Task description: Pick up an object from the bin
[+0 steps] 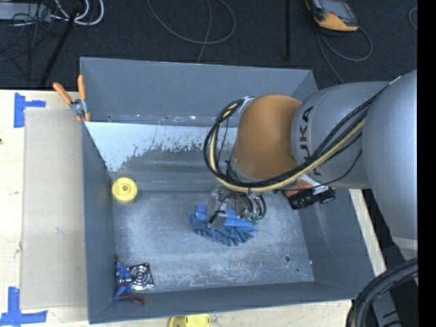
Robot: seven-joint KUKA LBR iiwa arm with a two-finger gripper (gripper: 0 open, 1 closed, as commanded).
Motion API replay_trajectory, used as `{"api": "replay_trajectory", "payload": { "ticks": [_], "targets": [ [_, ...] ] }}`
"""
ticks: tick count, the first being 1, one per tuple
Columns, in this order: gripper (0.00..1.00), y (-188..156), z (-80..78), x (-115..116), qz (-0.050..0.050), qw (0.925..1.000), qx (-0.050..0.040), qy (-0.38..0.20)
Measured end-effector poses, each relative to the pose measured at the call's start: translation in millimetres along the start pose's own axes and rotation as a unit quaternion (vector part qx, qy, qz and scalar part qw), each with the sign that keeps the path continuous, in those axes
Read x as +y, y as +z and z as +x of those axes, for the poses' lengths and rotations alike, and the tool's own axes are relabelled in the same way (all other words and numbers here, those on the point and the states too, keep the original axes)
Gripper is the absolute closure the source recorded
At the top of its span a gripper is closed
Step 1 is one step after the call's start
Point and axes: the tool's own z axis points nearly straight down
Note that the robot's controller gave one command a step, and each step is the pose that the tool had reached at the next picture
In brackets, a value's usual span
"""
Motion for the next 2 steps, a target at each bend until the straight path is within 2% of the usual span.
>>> {"api": "replay_trajectory", "payload": {
  "ticks": [1,2],
  "targets": [
    [0.0,0.0,0.0,0.0,0.0,1.0,0.0,0.0],
    [0.0,0.0,0.0,-0.1,0.0,1.0,0.0,0.0]
  ]
}}
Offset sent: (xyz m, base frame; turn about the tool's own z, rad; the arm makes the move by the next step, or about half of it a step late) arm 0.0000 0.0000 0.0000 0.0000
